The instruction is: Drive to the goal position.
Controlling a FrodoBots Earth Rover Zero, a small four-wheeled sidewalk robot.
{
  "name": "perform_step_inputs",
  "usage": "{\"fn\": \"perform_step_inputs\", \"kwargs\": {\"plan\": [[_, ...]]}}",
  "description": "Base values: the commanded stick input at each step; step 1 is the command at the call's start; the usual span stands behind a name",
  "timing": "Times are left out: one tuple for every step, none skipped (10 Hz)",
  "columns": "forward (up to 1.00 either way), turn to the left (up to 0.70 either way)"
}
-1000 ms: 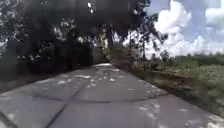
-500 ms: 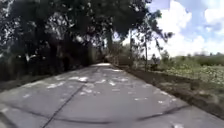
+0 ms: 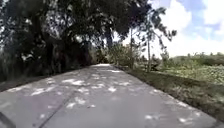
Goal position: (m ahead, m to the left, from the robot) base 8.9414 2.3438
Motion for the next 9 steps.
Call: {"fn": "perform_step_inputs", "kwargs": {"plan": [[0.85, 0.0], [0.85, 0.0], [0.85, 0.0], [0.85, 0.0], [0.85, 0.0], [0.85, 0.0], [0.85, 0.0], [0.85, 0.0], [0.85, 0.0]]}}
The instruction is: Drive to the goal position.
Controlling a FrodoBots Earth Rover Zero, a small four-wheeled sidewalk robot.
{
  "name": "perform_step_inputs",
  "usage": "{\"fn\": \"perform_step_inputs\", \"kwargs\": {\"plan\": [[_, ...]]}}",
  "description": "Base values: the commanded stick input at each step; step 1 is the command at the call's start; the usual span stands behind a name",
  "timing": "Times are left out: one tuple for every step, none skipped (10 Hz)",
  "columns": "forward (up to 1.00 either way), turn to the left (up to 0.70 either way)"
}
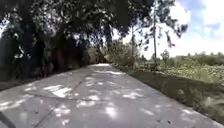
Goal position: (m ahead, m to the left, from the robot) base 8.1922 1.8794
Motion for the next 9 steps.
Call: {"fn": "perform_step_inputs", "kwargs": {"plan": [[0.85, 0.0], [0.85, 0.0], [0.85, 0.0], [0.85, 0.0], [0.85, 0.0], [0.85, 0.0], [0.85, 0.0], [0.85, 0.0], [0.85, 0.0]]}}
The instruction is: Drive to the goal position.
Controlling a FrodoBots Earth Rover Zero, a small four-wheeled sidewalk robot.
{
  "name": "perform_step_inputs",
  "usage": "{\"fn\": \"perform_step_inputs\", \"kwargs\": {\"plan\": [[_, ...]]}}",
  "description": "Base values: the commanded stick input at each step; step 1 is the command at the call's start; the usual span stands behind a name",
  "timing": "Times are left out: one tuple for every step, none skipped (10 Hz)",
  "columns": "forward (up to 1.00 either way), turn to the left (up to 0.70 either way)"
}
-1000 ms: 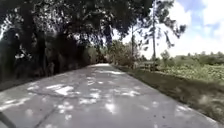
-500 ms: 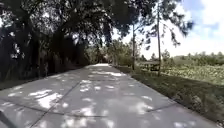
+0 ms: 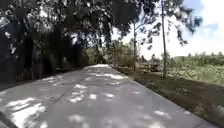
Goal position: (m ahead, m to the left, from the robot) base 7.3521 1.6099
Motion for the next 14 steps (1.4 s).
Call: {"fn": "perform_step_inputs", "kwargs": {"plan": [[0.85, 0.0], [0.85, 0.0], [0.85, 0.0], [0.85, 0.0], [0.85, 0.0], [0.85, 0.0], [0.85, 0.0], [0.85, 0.0], [0.85, 0.0], [0.85, 0.0], [0.85, 0.0], [0.85, 0.0], [0.85, 0.0], [0.85, 0.0]]}}
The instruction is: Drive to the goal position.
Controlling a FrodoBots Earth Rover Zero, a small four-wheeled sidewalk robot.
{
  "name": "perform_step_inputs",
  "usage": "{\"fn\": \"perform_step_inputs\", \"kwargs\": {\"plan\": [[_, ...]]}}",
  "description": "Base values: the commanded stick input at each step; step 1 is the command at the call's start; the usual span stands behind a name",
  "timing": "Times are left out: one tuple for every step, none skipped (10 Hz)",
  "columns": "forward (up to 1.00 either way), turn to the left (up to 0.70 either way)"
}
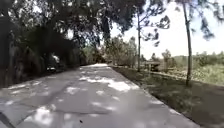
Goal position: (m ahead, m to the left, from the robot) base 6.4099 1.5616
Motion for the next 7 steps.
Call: {"fn": "perform_step_inputs", "kwargs": {"plan": [[0.85, 0.16], [0.85, 0.34], [0.85, 0.27], [0.85, 0.1], [0.85, 0.0], [0.85, 0.0], [0.85, 0.0]]}}
